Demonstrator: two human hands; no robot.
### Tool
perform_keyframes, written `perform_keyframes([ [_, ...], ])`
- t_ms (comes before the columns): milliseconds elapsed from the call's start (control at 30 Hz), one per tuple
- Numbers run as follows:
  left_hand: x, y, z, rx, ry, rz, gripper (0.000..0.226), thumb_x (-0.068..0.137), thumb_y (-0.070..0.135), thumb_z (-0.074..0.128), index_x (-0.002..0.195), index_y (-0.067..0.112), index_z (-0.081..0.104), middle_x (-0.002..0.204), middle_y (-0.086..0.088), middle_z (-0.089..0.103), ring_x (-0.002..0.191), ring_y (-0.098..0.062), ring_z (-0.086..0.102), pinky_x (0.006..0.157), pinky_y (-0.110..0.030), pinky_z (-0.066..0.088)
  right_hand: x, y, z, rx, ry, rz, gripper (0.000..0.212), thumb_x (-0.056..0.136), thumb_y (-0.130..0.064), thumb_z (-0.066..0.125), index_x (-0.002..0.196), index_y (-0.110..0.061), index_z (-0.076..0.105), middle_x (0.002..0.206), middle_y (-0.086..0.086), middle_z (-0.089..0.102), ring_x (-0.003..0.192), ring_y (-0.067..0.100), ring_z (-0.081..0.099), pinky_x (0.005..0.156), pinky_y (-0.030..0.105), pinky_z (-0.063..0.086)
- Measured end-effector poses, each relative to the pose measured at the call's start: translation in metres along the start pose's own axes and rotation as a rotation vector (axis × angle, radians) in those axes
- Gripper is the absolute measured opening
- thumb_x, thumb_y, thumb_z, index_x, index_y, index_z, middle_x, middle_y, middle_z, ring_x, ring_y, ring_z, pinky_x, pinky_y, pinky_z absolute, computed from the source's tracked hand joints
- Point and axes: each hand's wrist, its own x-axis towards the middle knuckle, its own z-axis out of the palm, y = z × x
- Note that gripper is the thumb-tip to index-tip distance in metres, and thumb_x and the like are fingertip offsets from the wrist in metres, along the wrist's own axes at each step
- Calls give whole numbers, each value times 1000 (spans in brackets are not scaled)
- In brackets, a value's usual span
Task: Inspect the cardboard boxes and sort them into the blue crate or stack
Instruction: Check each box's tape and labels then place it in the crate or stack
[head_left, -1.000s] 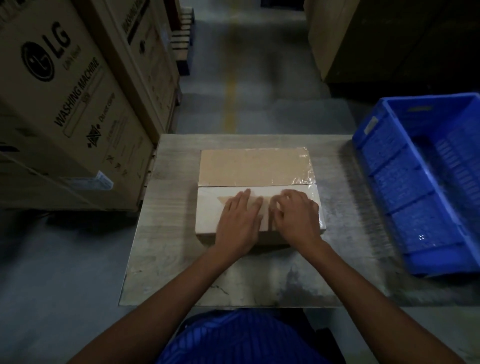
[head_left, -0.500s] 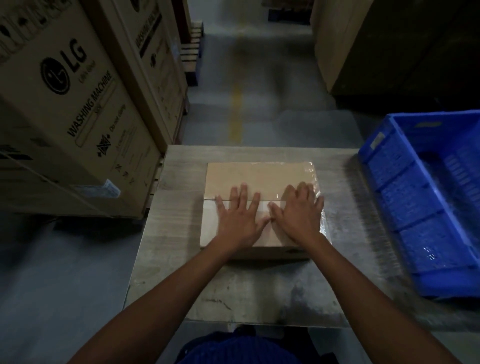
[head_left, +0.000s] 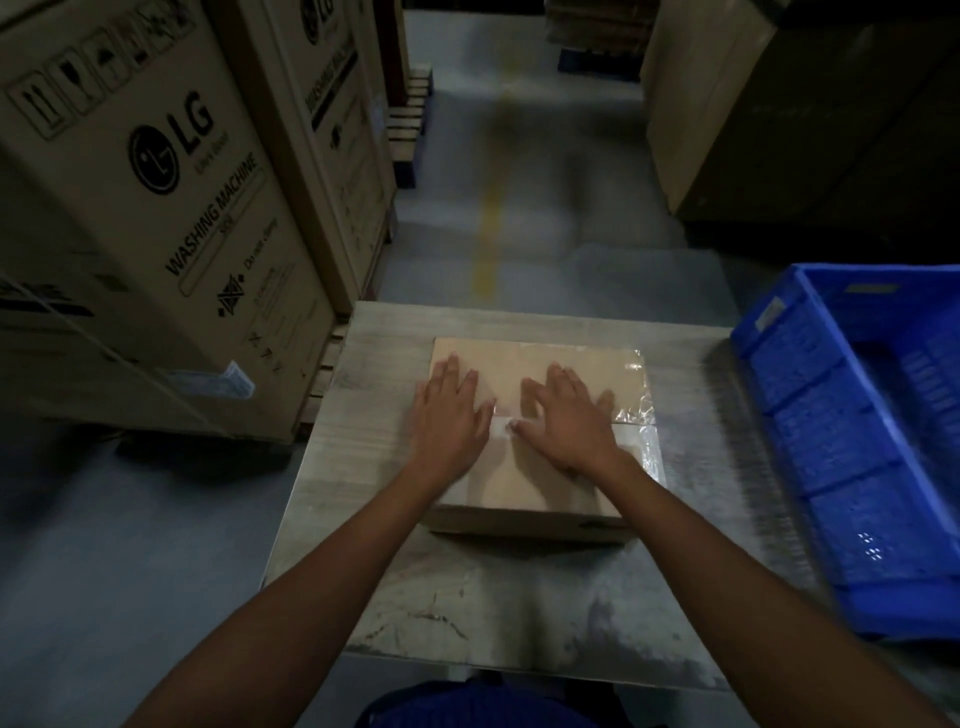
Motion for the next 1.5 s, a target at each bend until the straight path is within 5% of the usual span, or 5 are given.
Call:
perform_keyframes([
  [100, -1, -2, -5, -184, 129, -252, 52, 103, 44, 39, 147, 17, 40, 163, -15, 20, 149, -34, 20, 118, -56, 18, -7, 17, 3, 176, 356, 294, 39, 92, -40, 47, 111, -15, 70, 140, 12, 54, 142, 34, 37, 115, 68, 15],
  [633, 40, 17, -68, -921, 351, -618, 59, 91, 69, 45, 112, 15, 56, 105, -5, 63, 98, -29, 60, 87, -44, 50, -15, 19, -84, 859, 690, 800, 61, 92, -57, 57, 142, -25, 45, 146, 13, 43, 133, 34, 37, 103, 52, 33],
  [1267, -46, -17, -33, -883, 357, -319, 50, 93, 54, 60, 128, 20, 50, 125, -5, 56, 112, -18, 59, 82, -30, 56, -74, 17, -18, 878, 760, 675, 42, 89, -27, 64, 125, -14, 46, 133, 13, 45, 122, 34, 48, 97, 48, 45],
  [1367, -44, -12, -48, -542, 537, -61, 44, 95, 17, 63, 134, 8, 47, 133, -13, 47, 120, -23, 50, 91, -28, 50, -74, 0, -18, 439, 869, 444, 49, 84, -20, 63, 131, -13, 49, 144, 13, 43, 137, 31, 39, 116, 59, 21],
  [1500, -34, -4, -54, -251, 525, 284, 48, 93, 20, 49, 139, 9, 46, 146, -17, 46, 140, -32, 39, 113, -45, 36, -57, -37, -23, 323, 765, -64, 41, 89, -25, 59, 128, -10, 57, 143, 13, 48, 135, 30, 45, 108, 49, 43],
])
